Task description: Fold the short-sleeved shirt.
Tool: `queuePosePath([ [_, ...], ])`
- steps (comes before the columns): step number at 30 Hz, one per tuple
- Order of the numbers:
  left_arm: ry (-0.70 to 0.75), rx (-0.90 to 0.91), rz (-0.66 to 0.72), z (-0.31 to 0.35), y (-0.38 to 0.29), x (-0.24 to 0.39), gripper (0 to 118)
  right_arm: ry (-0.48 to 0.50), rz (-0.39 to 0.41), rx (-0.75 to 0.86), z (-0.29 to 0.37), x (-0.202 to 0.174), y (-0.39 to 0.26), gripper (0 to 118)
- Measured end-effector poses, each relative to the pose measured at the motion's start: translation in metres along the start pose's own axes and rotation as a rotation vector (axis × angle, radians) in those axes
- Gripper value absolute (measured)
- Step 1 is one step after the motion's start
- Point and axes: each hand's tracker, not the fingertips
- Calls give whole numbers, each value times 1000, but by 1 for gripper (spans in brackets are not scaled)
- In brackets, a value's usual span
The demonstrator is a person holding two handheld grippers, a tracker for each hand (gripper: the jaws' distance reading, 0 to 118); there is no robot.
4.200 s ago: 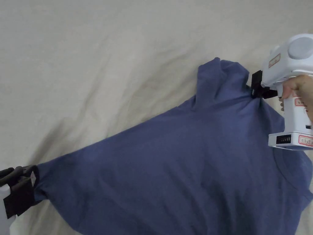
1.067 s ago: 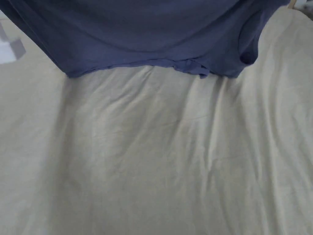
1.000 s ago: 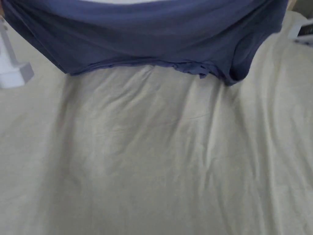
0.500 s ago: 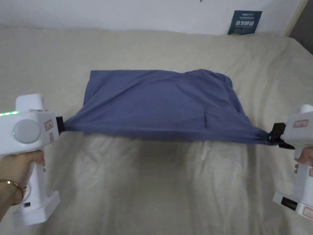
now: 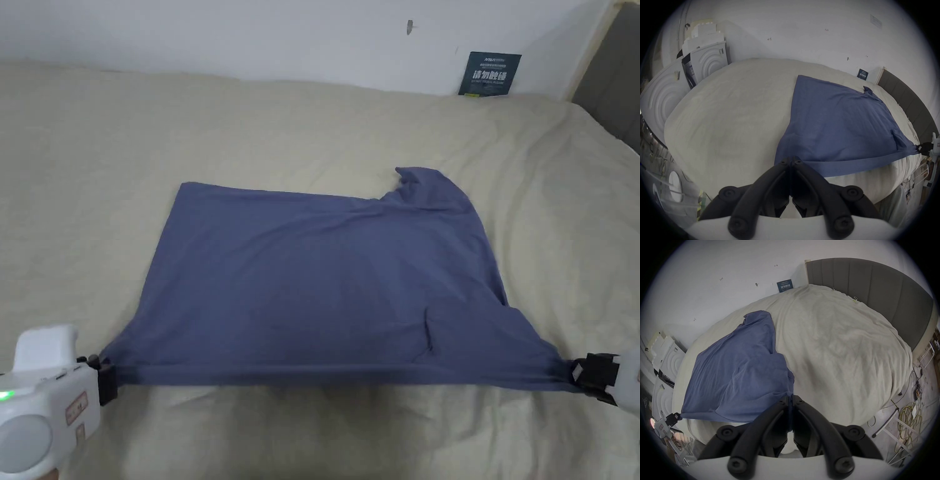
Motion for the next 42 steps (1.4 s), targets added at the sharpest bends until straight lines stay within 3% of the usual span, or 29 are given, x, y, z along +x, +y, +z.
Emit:
queuePosePath([
  [6, 24, -23, 27, 12, -26, 5, 0, -8, -23, -18, -1, 10, -33, 8],
  [8, 20, -23, 34, 4, -31, 1, 6, -14, -38, -12, -3, 9, -38, 10],
  [9, 25, -24, 30, 4, -31, 2, 27, -17, -44, -7, -4, 9, -38, 20],
  [10, 30, -25, 28, 5, -31, 2, 57, -18, -51, 1, -2, 9, -38, 39],
  [11, 37, -22, 24, 15, -27, 4, 91, -28, -47, 9, 1, 9, -37, 67],
  [12, 34, -18, 27, 17, -25, 1, 112, -32, -41, 21, 3, 9, -35, 101],
  [13, 36, -5, 34, 20, -23, -1, 113, -24, -32, 29, 8, 12, -31, 111],
  [19, 78, 177, 57, 53, 7, -16, 113, 2, 45, 199, 57, -1, -9, 112],
  [25, 141, 455, -50, 94, 25, 24, 113, 4, 279, 539, 106, -61, -27, 115],
  [27, 153, 523, -96, 103, 24, 41, 113, 2, 296, 609, 111, -79, -37, 118],
  [29, 136, 551, -131, 107, 23, 52, 112, 45, 259, 644, 112, -88, -42, 118],
  [32, 100, 558, -151, 116, 19, 68, 95, 65, 252, 624, 108, -95, -50, 118],
  [34, 85, 560, -155, 118, 16, 74, 55, 81, 236, 615, 106, -97, -53, 118],
  [35, 84, 559, -159, 118, 16, 75, 34, 99, 230, 614, 106, -97, -56, 116],
  [36, 84, 553, -168, 118, 14, 79, 12, 109, 224, 612, 107, -97, -58, 95],
  [37, 81, 548, -176, 118, 13, 81, 5, 113, 217, 614, 105, -96, -58, 66],
  [38, 66, 542, -181, 119, 11, 82, 3, 99, 207, 620, 105, -97, -60, 37],
  [39, 47, 531, -184, 119, 12, 82, 0, 76, 191, 633, 104, -96, -60, 22],
  [40, 40, 525, -182, 120, 11, 83, 0, 92, 192, 628, 103, -93, -58, 20],
  [42, 30, 521, -181, 118, 8, 84, 0, 111, 177, 616, 104, -93, -58, 4],
])
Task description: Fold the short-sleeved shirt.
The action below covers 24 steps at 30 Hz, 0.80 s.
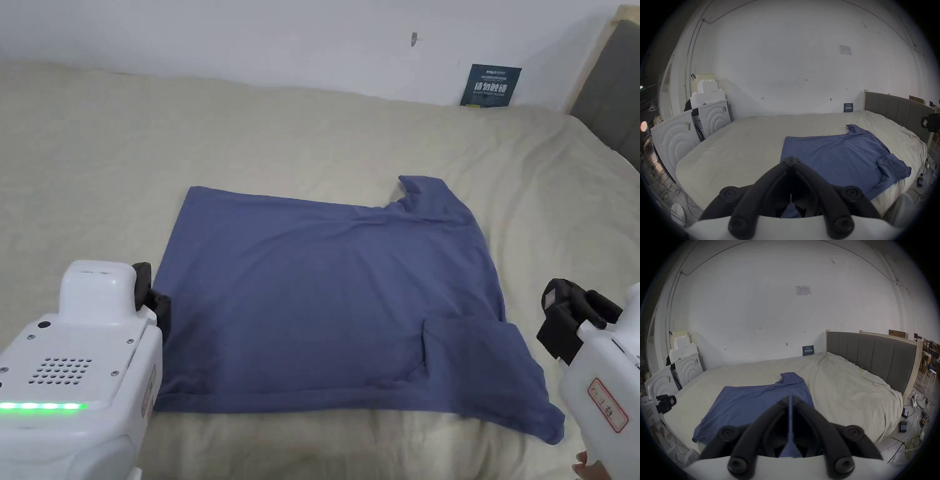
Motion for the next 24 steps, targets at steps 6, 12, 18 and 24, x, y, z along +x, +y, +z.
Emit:
queuePosePath([
  [6, -16, -23, 45, -3, -2, -1, 0, -1, 8, 8, 0, 0, 0, 3],
  [12, -11, -25, 51, -6, -1, -6, 0, -1, 7, 20, 4, -2, 4, 3],
  [18, -7, -126, 85, -27, 1, -27, 32, 0, 5, 9, 6, -2, 8, 3],
  [24, -12, -354, 137, -52, -18, -53, 113, -11, 4, -15, 7, 1, 6, 3],
])
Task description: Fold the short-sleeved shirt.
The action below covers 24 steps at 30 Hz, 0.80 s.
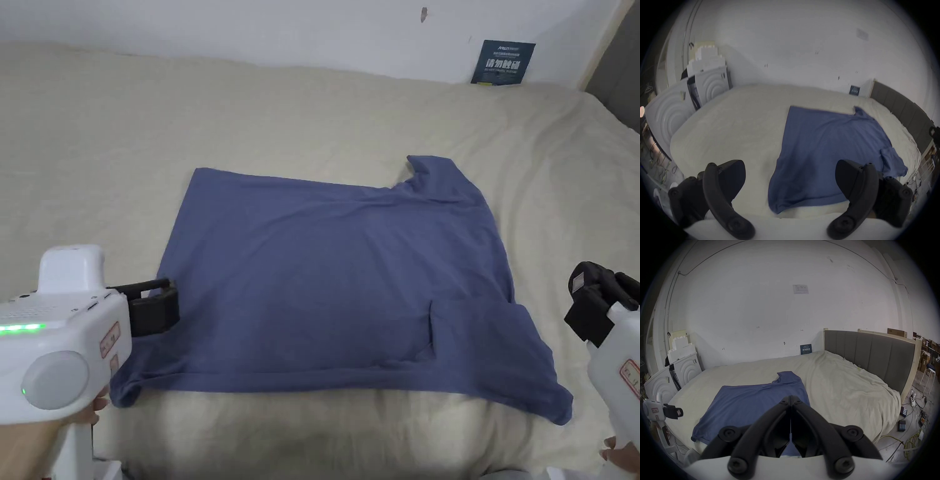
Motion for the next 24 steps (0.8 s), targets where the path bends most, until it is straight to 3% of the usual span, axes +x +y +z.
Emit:
queuePosePath([
  [6, 60, -376, -21, -54, -38, -25, 113, -8, -8, -32, -2, 1, -5, 3],
  [11, 72, -446, -40, -80, -64, -30, 110, -4, -13, -50, -7, 2, -8, 3],
  [12, 69, -456, -34, -85, -67, -30, 99, -2, -14, -55, -7, 1, -8, 3],
  [15, 73, -436, -19, -86, -74, -22, 49, 3, -6, -65, -10, 2, -10, 3],
  [17, 10, -441, -9, -82, -73, -9, 44, 6, -9, -74, -11, 1, -12, 3],
  [19, 48, -440, -58, -80, -73, 0, 39, 7, -10, -82, -12, 3, -14, 3],
  [20, 25, -433, -46, -77, -72, 0, 27, 3, -12, -86, -12, 4, -15, 3],
  [21, 8, -406, -6, -68, -66, -3, 5, 2, -16, -90, -12, 5, -16, 3],
  [24, -7, -392, 18, -49, -62, -2, 5, -9, -18, -114, -12, 10, -17, 3],
])
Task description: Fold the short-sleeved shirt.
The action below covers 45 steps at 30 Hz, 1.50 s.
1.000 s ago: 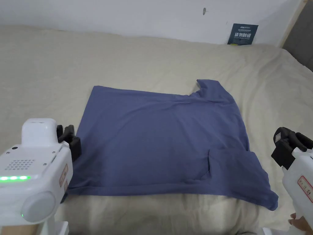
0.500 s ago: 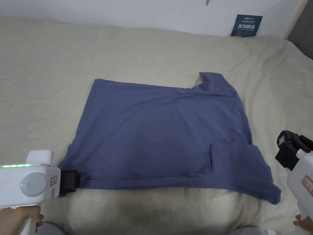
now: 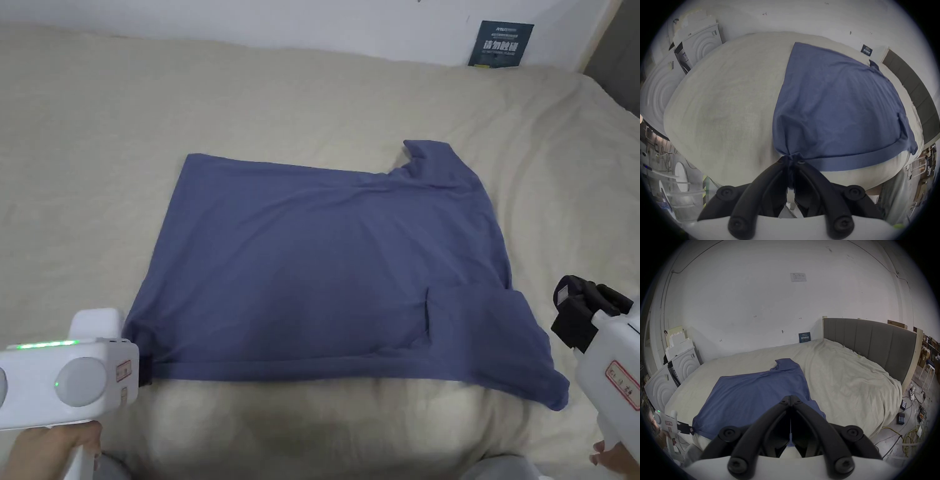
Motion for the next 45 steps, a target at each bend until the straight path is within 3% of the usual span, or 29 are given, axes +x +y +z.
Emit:
queuePosePath([
  [5, -38, 104, 69, 18, 11, -10, 5, -25, -18, -105, -10, 24, 7, 4],
  [6, -51, 130, 89, 24, 12, -10, 5, -25, -25, -156, -15, 31, 9, 10],
  [7, -58, 143, 100, 28, 13, -10, 5, -20, -33, -186, -18, 35, 10, 29],
  [8, -59, 148, 103, 32, 13, -10, 5, -21, -38, -219, -24, 42, 10, 62],
  [9, -61, 157, 105, 35, 16, -10, 5, -13, -38, -275, -33, 49, 9, 109],
  [10, -65, 165, 106, 38, 16, -9, 5, -3, -40, -324, -41, 56, 5, 118],
  [14, -68, 179, 110, 42, 17, -3, 5, 0, -82, -467, -56, 86, -15, 118],
  [20, -71, 175, 144, 39, 20, -4, 5, -74, 19, -604, -89, 80, -58, 118],
  [26, -64, 154, 157, 31, 18, -5, 5, -75, 14, -613, -103, 80, -75, 116],
  [27, -62, 152, 157, 30, 17, -5, 5, -66, 24, -606, -104, 81, -76, 101],
  [28, -59, 149, 156, 29, 16, -4, 5, -73, 40, -600, -105, 80, -76, 78],
  [30, -53, 144, 153, 30, 15, -1, 5, -80, 44, -598, -107, 80, -76, 22],
  [31, -51, 141, 154, 30, 15, -1, 5, -50, 21, -609, -114, 88, -78, 15],
  [34, -56, 136, 165, 29, 14, -4, 5, -18, 20, -641, -117, 96, -68, 9],
  [36, -61, 132, 170, 31, 19, -6, 5, -2, 34, -649, -101, 78, -59, 9],
  [41, -111, 139, 204, 45, 47, -13, 5, 78, -87, -606, -93, 80, -2, 9],
  [45, -130, 171, 233, 50, 84, -9, 5, 84, -95, -560, -109, 74, 50, 9],
])
